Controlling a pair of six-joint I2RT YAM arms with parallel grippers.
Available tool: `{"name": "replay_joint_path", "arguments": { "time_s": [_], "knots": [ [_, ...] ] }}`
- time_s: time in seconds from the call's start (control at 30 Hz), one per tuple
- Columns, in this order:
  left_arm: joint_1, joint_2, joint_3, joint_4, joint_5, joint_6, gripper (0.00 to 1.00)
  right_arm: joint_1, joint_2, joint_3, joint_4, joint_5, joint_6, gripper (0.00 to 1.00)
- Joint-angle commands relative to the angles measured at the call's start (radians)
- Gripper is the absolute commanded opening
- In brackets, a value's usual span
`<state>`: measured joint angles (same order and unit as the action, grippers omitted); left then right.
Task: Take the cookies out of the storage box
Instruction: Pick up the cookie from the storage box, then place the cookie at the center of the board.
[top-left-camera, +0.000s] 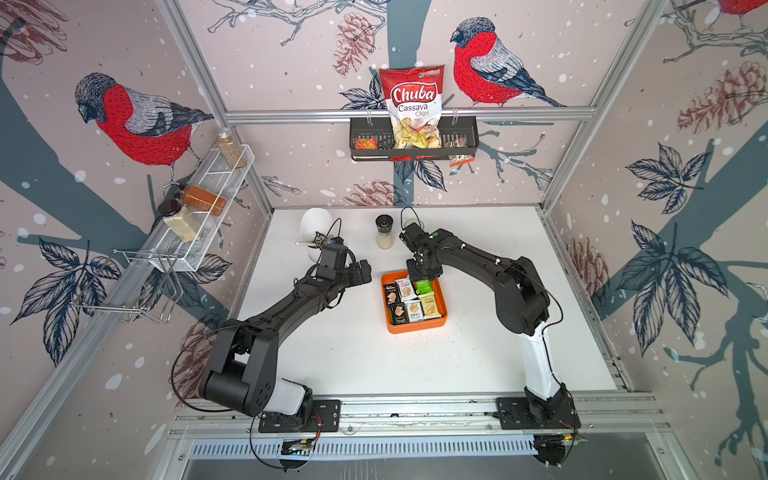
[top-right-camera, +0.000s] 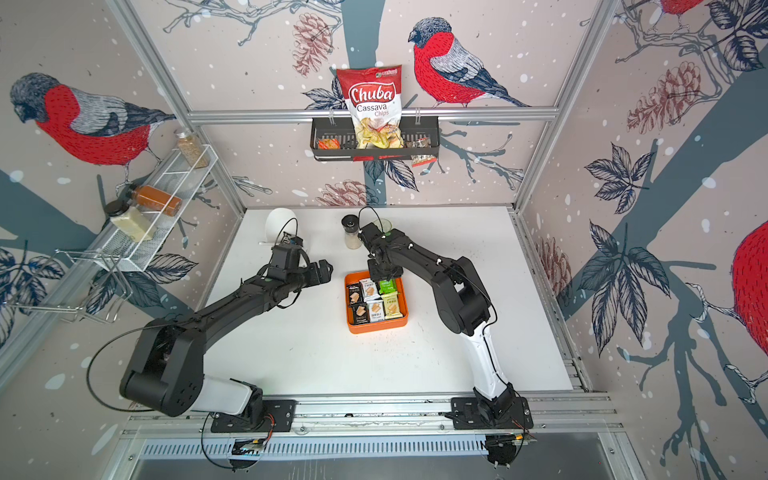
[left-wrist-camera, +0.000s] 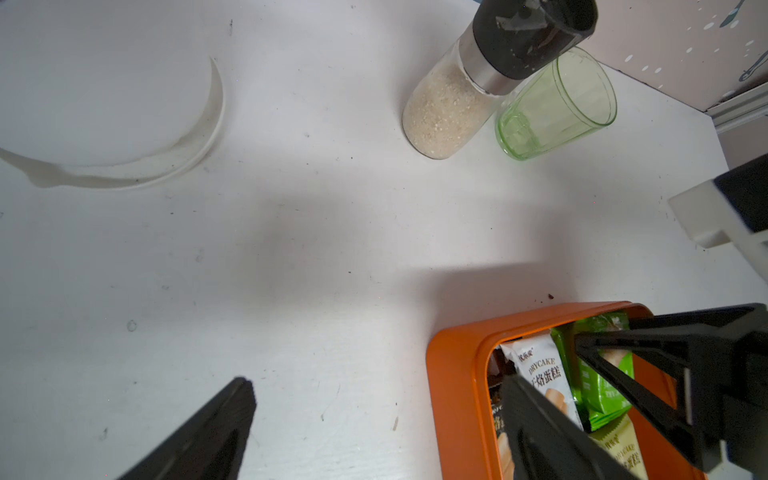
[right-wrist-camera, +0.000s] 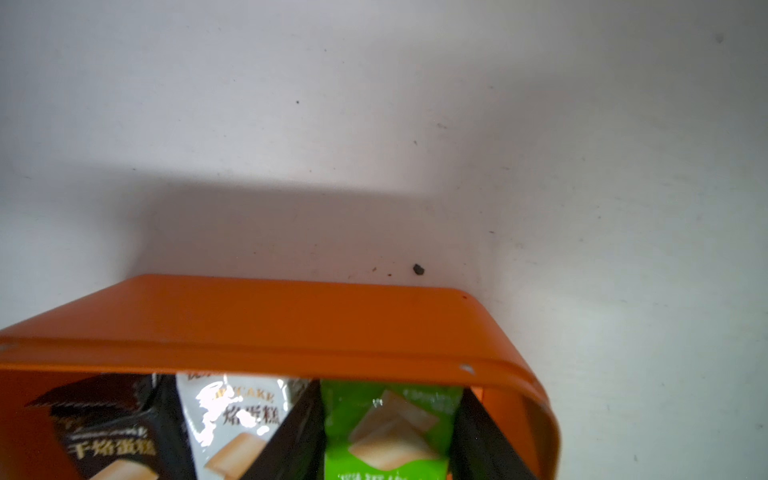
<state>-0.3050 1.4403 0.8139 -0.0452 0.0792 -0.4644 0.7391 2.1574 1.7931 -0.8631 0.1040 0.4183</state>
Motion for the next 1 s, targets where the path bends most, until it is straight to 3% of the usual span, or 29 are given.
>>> {"name": "replay_joint_path", "arguments": {
  "time_s": [0.0,0.27,0.5,0.77,0.97],
  "knots": [
    [0.002,-0.005,-0.006,0.005,0.017,-0.014,0.96,0.003,-0.04,0.0,-0.003,-0.026,0.004,0.49],
    [0.002,0.032,0.023,0.018,0.059,-0.029,0.96,-0.038,-0.174,-0.097,0.092,-0.149,0.042,0.48],
    [-0.004,0.092,0.077,0.007,0.127,-0.036,0.96,-0.163,-0.284,-0.197,0.175,-0.223,0.045,0.48],
    [-0.026,0.137,0.117,-0.002,0.144,-0.028,0.96,-0.349,-0.29,-0.284,0.201,-0.17,-0.049,0.48],
    [-0.029,0.146,0.131,-0.013,0.149,-0.024,0.96,-0.412,-0.209,-0.264,0.201,-0.076,-0.107,0.49]
  ]
}}
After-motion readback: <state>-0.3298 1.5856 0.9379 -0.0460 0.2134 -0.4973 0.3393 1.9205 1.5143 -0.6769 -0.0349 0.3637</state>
